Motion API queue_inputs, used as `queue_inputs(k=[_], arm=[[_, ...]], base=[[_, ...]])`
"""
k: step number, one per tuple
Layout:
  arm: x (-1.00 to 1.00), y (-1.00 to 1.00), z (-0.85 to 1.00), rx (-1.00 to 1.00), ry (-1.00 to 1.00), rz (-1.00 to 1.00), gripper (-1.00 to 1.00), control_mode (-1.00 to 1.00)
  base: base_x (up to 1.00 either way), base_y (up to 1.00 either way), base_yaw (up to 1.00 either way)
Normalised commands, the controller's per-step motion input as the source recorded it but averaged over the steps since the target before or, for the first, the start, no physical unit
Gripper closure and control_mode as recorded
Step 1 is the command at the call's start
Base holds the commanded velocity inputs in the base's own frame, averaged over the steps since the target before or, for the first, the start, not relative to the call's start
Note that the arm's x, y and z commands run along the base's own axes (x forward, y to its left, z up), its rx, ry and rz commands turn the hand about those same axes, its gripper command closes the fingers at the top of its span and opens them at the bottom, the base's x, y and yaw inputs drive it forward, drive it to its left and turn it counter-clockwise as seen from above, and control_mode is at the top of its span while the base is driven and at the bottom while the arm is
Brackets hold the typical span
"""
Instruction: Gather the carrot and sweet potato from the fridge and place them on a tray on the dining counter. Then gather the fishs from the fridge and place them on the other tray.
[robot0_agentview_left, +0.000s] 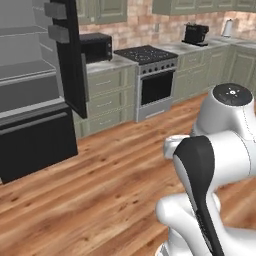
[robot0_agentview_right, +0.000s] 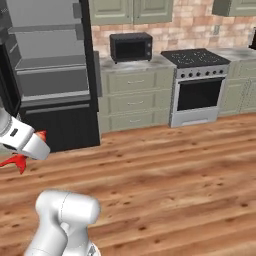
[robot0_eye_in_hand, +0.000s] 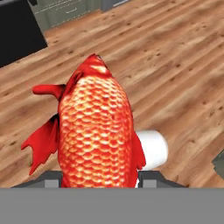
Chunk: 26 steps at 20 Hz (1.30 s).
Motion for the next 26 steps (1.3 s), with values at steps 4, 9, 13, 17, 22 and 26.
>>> queue_inputs(k=[4, 9, 13, 17, 22, 26], arm=[[0.00, 0.00, 0.00, 0.00, 0.00, 0.00, 1.00, 1.00], [0.00, 0.00, 0.00, 0.00, 0.00, 0.00, 1.00, 1.00], [0.00, 0.00, 0.00, 0.00, 0.00, 0.00, 1.00, 1.00], [0.00, 0.00, 0.00, 0.00, 0.00, 0.00, 1.00, 1.00], [0.00, 0.00, 0.00, 0.00, 0.00, 0.00, 1.00, 1.00], [0.00, 0.00, 0.00, 0.00, 0.00, 0.00, 1.00, 1.00]], base=[[-0.74, -0.44, -0.26], [-0.71, -0.53, -0.23], [-0.66, -0.58, -0.20], [-0.63, -0.65, -0.17], [-0.61, -0.71, -0.14], [-0.55, -0.78, -0.10]])
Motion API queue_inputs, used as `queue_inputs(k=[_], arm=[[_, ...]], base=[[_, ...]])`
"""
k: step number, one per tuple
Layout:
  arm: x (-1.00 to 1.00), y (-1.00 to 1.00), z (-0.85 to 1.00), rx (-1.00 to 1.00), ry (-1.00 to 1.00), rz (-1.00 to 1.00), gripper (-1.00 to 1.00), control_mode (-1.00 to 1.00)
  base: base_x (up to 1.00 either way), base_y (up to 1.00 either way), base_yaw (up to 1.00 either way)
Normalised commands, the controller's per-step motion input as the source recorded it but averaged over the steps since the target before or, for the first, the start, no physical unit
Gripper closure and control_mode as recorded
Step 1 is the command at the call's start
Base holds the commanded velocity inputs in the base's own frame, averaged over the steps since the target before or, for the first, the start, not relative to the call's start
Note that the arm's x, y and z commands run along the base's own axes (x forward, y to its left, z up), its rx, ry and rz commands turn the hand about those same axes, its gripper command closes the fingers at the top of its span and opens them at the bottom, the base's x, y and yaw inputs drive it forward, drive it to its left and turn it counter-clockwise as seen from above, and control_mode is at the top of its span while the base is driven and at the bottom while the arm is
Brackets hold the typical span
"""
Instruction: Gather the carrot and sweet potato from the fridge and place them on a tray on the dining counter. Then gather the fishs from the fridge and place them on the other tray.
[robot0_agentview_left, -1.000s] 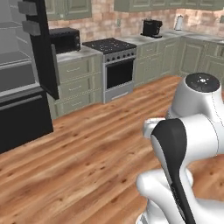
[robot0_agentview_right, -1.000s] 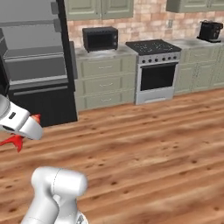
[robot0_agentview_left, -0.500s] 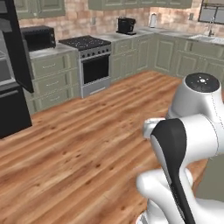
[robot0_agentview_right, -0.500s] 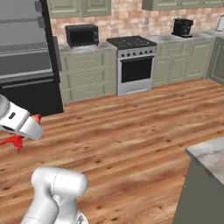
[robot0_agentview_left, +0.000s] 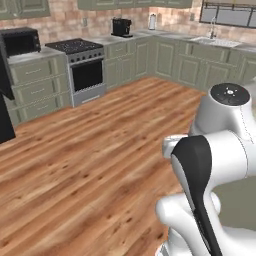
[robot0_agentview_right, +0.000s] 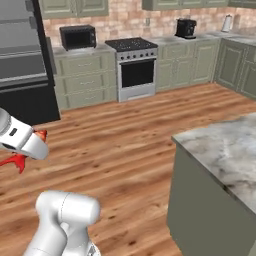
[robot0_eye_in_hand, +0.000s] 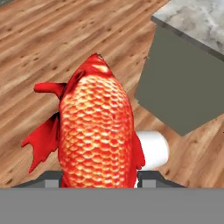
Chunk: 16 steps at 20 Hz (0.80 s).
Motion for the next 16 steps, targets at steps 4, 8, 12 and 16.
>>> queue_inputs(k=[4, 8, 12, 16], arm=[[0.00, 0.00, 0.00, 0.00, 0.00, 0.00, 1.00, 1.00], [0.00, 0.00, 0.00, 0.00, 0.00, 0.00, 1.00, 1.00], [0.00, 0.00, 0.00, 0.00, 0.00, 0.00, 1.00, 1.00], [0.00, 0.00, 0.00, 0.00, 0.00, 0.00, 1.00, 1.00]], base=[[-0.52, -0.82, -0.07], [-0.51, -0.80, -0.06], [-0.35, -0.77, -0.03], [-0.31, -0.87, 0.00]])
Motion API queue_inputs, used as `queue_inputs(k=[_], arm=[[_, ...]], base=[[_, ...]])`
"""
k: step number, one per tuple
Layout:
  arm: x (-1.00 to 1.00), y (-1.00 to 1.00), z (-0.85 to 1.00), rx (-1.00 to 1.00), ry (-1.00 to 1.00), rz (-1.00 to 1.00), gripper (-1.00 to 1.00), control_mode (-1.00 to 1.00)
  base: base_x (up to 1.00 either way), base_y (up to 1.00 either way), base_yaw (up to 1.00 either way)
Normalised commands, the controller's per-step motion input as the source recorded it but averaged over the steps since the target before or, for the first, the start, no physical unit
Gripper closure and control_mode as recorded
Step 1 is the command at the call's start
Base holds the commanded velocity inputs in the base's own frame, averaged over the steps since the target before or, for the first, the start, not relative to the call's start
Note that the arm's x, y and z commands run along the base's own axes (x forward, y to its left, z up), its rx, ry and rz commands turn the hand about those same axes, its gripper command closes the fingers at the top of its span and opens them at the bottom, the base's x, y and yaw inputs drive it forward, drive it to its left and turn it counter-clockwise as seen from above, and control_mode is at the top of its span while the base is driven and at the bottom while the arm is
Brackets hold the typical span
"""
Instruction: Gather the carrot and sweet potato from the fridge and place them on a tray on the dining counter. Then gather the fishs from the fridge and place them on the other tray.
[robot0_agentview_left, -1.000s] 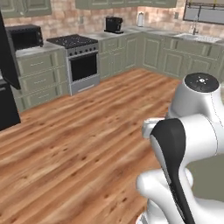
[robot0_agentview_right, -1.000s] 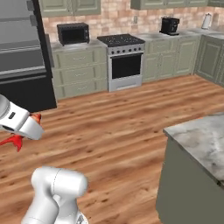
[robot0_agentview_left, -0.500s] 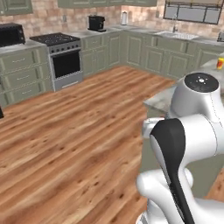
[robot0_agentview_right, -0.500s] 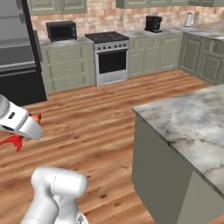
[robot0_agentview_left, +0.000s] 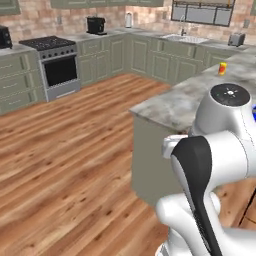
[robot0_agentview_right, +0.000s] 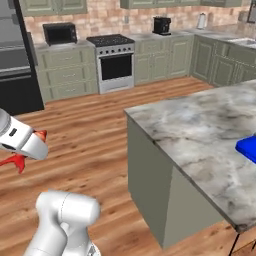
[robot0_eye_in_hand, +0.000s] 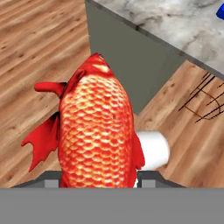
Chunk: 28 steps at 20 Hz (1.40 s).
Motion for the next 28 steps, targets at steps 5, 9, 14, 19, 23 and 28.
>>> queue_inputs(k=[5, 9, 14, 19, 23, 28], arm=[[0.00, 0.00, 0.00, 0.00, 0.00, 0.00, 1.00, 1.00], [0.00, 0.00, 0.00, 0.00, 0.00, 0.00, 1.00, 1.00], [0.00, 0.00, 0.00, 0.00, 0.00, 0.00, 1.00, 1.00], [0.00, 0.00, 0.00, 0.00, 0.00, 0.00, 1.00, 1.00], [0.00, 0.00, 0.00, 0.00, 0.00, 0.00, 1.00, 1.00], [0.00, 0.00, 0.00, 0.00, 0.00, 0.00, 1.00, 1.00]], base=[[-0.38, -0.92, 0.00], [-0.35, -0.89, 0.00], [-0.07, -0.92, 0.00], [0.00, -0.97, 0.02], [0.00, -0.98, 0.05], [0.04, -0.95, 0.09]])
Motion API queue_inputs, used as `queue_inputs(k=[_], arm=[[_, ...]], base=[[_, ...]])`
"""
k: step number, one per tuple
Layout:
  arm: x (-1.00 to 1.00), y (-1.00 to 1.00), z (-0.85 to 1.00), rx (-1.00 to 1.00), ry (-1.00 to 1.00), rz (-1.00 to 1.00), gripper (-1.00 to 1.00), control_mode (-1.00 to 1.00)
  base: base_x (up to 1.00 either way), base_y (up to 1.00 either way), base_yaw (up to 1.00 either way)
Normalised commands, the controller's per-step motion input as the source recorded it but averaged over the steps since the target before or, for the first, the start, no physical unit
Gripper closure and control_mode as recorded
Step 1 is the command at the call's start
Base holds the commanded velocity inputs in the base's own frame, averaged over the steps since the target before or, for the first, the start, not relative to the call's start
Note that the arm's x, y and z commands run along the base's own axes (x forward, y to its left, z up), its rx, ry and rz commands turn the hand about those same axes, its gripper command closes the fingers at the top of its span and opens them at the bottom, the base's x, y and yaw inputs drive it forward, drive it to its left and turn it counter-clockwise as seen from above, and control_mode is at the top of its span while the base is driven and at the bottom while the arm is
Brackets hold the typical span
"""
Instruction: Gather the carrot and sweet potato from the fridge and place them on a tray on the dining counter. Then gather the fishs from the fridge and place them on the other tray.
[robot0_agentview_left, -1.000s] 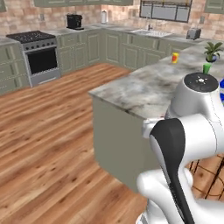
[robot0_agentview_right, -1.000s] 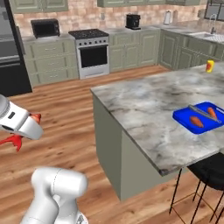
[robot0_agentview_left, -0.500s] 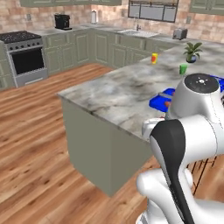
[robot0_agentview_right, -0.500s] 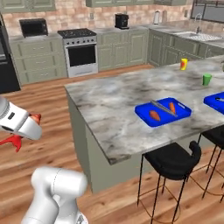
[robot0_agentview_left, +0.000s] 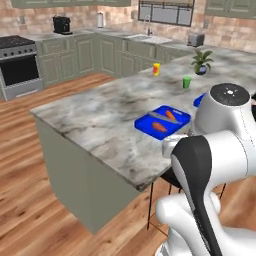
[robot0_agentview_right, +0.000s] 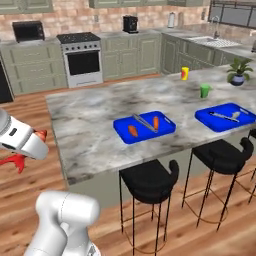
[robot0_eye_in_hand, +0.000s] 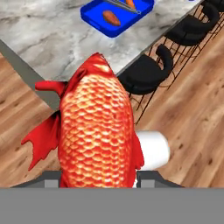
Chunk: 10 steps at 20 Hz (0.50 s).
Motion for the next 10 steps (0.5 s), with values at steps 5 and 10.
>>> queue_inputs(k=[5, 10], arm=[[0.00, 0.00, 0.00, 0.00, 0.00, 0.00, 1.00, 1.00], [0.00, 0.00, 0.00, 0.00, 0.00, 0.00, 1.00, 1.00]], base=[[0.04, -0.97, 0.13], [0.06, -0.97, 0.17]])
